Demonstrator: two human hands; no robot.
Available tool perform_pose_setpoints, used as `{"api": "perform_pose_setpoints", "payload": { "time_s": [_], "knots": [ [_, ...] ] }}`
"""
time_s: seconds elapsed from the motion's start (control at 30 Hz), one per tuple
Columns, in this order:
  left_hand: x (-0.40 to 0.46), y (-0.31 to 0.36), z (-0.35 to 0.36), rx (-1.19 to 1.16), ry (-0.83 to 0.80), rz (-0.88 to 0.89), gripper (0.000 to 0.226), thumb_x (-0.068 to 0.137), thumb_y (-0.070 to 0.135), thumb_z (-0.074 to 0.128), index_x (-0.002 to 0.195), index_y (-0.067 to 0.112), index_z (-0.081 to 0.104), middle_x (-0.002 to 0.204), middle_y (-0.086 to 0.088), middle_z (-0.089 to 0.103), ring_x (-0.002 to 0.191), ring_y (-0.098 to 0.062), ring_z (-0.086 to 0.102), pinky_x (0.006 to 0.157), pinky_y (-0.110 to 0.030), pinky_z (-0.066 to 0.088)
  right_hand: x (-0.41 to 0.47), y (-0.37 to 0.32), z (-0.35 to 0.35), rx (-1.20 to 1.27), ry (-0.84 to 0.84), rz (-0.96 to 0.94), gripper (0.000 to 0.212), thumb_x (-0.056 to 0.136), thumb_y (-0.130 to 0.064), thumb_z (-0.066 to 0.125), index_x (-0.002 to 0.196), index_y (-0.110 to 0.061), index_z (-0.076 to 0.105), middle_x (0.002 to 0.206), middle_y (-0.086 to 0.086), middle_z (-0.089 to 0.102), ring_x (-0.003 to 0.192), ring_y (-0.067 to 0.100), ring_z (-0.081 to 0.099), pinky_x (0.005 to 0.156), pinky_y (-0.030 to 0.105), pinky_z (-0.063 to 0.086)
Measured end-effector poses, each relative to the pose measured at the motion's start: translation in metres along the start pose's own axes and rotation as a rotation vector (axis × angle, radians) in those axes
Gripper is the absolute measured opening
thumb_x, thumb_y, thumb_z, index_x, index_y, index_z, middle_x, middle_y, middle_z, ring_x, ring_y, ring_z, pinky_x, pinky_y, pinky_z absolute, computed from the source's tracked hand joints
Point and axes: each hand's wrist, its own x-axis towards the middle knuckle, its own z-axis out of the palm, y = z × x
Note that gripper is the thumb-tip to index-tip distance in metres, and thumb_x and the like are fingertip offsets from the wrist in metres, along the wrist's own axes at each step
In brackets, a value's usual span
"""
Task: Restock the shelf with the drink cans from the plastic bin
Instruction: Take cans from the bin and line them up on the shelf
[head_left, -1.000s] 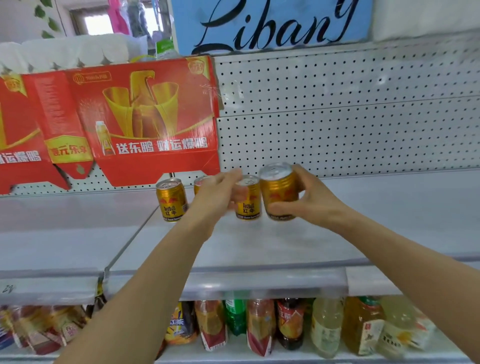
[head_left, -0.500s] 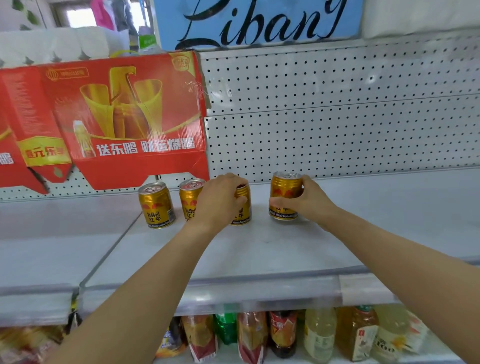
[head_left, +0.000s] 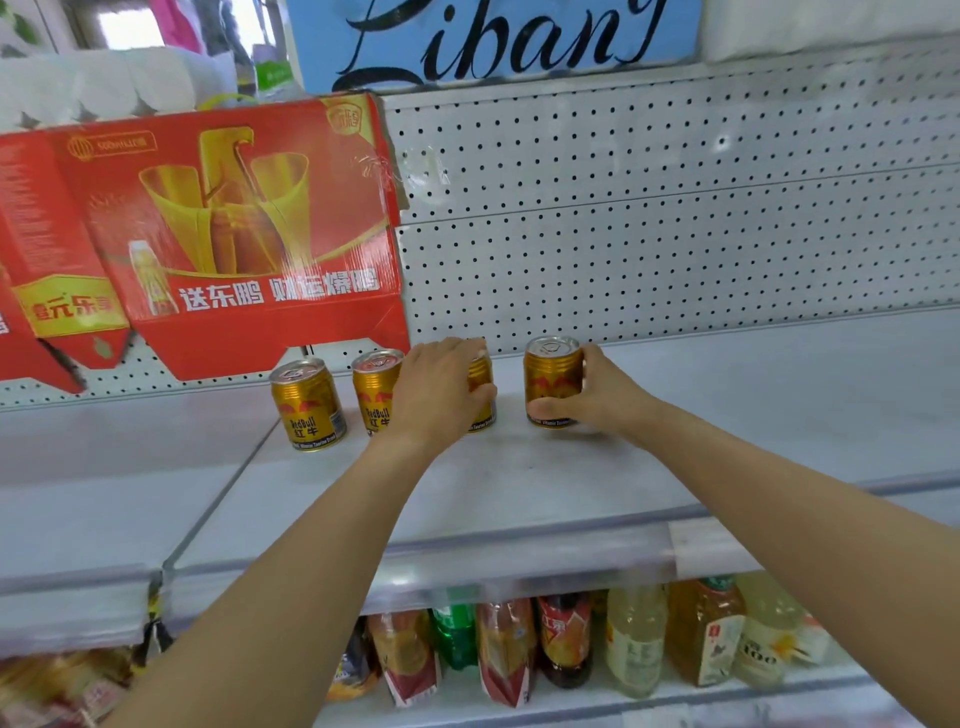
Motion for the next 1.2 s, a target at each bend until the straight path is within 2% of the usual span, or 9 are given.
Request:
{"api": "perform_pose_setpoints", "payload": {
  "time_s": [0.1,0.2,0.27,0.4,0.57,0.73,0.83,1.03,1.2],
  "knots": [
    [-0.026,0.011,-0.002,0.004,0.014,0.008,0.067,0.091,0.049,0.056,0.149,0.023,0.033,0.151,0.000,0.041,0.141,-0.021,0.030,0.117,-0.043,0.013,-0.028,0.001,-0.006,-0.157,0.129,-0.088,0.088,0.078,-0.042,0.075,0.147,-0.018,0.025,0.149,0.007,0.033,0.137,0.025,0.029,0.106,0.037,0.031],
    [-0.064,0.032,0.000,-0.041,0.083,0.099,0.072,0.089,0.062,0.039,0.151,0.025,0.030,0.154,0.004,0.036,0.146,-0.017,0.021,0.119,-0.046,0.008,-0.070,0.010,-0.012,-0.364,0.233,-0.206,0.078,0.087,-0.046,0.064,0.150,-0.023,0.024,0.158,0.002,0.021,0.144,0.021,0.017,0.114,0.038,0.022],
    [-0.090,0.050,0.001,-0.078,0.133,0.140,0.070,0.089,0.062,0.037,0.148,0.025,0.037,0.150,0.004,0.042,0.144,-0.017,0.027,0.120,-0.047,0.011,-0.101,0.021,-0.016,-0.456,0.304,-0.290,0.069,0.090,-0.045,0.059,0.149,-0.023,0.031,0.157,0.002,0.024,0.143,0.021,0.021,0.115,0.038,0.020],
    [-0.135,0.096,0.007,-0.077,0.272,0.258,0.051,0.090,0.046,0.055,0.134,0.021,0.056,0.135,0.000,0.059,0.130,-0.021,0.049,0.113,-0.050,0.029,-0.165,0.057,-0.027,-0.493,0.516,-0.469,0.049,0.087,-0.038,0.055,0.132,-0.018,0.054,0.138,0.004,0.053,0.125,0.023,0.049,0.106,0.041,0.034],
    [-0.184,0.167,0.035,-0.122,0.313,0.383,0.041,0.091,0.040,0.058,0.125,0.017,0.065,0.122,-0.002,0.066,0.114,-0.025,0.059,0.101,-0.049,0.043,-0.237,0.125,-0.053,-0.494,0.620,-0.539,0.040,0.088,-0.025,0.059,0.125,-0.010,0.059,0.123,0.004,0.063,0.113,0.021,0.057,0.098,0.038,0.043],
    [-0.233,0.252,0.094,-0.228,0.155,0.391,0.044,0.090,0.039,0.062,0.128,0.016,0.062,0.121,-0.002,0.065,0.112,-0.022,0.057,0.099,-0.044,0.045,-0.300,0.218,-0.094,-0.489,0.462,-0.352,0.044,0.089,-0.028,0.054,0.131,-0.014,0.055,0.124,0.003,0.061,0.113,0.021,0.054,0.095,0.032,0.041],
    [-0.263,0.307,0.140,-0.296,-0.025,0.335,0.044,0.090,0.036,0.061,0.129,0.015,0.060,0.120,-0.004,0.064,0.111,-0.025,0.058,0.098,-0.044,0.045,-0.331,0.283,-0.122,-0.467,0.336,-0.189,0.046,0.089,-0.033,0.051,0.131,-0.017,0.054,0.125,0.005,0.060,0.113,0.024,0.052,0.089,0.038,0.047],
    [-0.320,0.387,0.237,-0.389,-0.416,0.126,0.050,0.089,0.046,0.053,0.134,0.023,0.055,0.124,-0.001,0.065,0.109,-0.024,0.060,0.091,-0.038,0.049,-0.376,0.424,-0.152,-0.485,0.048,0.139,0.047,0.091,-0.030,0.056,0.136,-0.023,0.048,0.139,0.003,0.050,0.125,0.026,0.046,0.087,0.036,0.046],
    [-0.361,0.418,0.322,-0.467,-0.734,-0.120,0.049,0.095,0.037,0.055,0.142,0.027,0.044,0.140,0.004,0.050,0.127,-0.018,0.047,0.098,-0.030,0.040,-0.396,0.515,-0.141,-0.468,-0.160,0.382,0.055,0.092,-0.032,0.056,0.143,-0.025,0.036,0.140,0.001,0.044,0.126,0.023,0.042,0.085,0.034,0.041]
  ]
}}
